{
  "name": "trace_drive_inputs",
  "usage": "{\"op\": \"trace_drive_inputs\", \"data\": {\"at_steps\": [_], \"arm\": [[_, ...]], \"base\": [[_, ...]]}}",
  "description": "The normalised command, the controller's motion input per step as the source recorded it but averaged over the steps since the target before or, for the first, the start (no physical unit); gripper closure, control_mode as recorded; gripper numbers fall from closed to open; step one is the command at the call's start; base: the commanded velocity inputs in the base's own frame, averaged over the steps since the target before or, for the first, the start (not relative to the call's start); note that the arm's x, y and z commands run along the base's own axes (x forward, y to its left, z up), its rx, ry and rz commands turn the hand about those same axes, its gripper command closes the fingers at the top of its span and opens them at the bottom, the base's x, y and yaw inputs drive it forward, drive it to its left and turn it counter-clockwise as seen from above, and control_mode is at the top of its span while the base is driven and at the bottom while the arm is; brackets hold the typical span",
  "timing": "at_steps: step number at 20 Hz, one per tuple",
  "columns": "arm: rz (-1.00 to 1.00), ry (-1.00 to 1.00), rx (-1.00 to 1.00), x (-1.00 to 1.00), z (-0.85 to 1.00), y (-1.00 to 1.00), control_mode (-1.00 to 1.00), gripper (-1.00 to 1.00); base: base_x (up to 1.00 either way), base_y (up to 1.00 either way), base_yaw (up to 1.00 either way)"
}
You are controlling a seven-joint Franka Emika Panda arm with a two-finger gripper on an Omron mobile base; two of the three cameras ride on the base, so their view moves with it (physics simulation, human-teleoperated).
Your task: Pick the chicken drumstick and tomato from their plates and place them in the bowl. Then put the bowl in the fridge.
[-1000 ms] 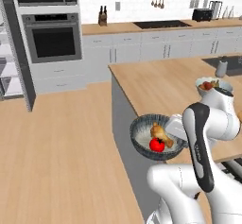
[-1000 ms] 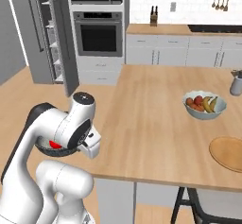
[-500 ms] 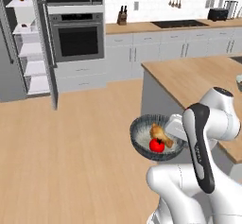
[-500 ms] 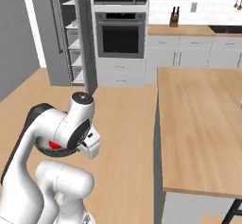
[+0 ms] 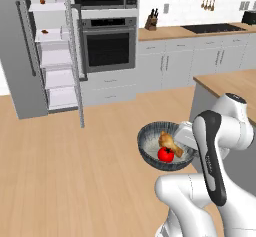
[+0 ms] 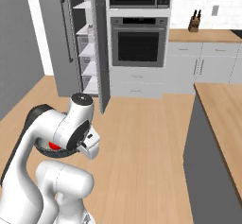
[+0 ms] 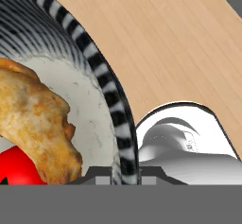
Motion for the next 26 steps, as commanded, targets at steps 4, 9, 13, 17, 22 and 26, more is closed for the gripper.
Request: {"op": "trace_drive_inputs", "data": {"at_steps": [4, 9, 13, 17, 22, 26], "arm": [[0.00, 0.00, 0.00, 0.00, 0.00, 0.00, 1.00, 1.00], [0.00, 0.00, 0.00, 0.00, 0.00, 0.00, 1.00, 1.00], [0.00, 0.00, 0.00, 0.00, 0.00, 0.00, 1.00, 1.00], [0.00, 0.00, 0.00, 0.00, 0.00, 0.00, 1.00, 1.00], [0.00, 0.00, 0.00, 0.00, 0.00, 0.00, 1.00, 1.00], [0.00, 0.00, 0.00, 0.00, 0.00, 0.00, 1.00, 1.00]], "base": [[1.00, 1.00, -0.12], [1.00, 1.00, -0.13], [1.00, 1.00, -0.13], [1.00, 1.00, -0.15], [1.00, 1.00, -0.09], [0.99, 0.59, 0.04]]}}
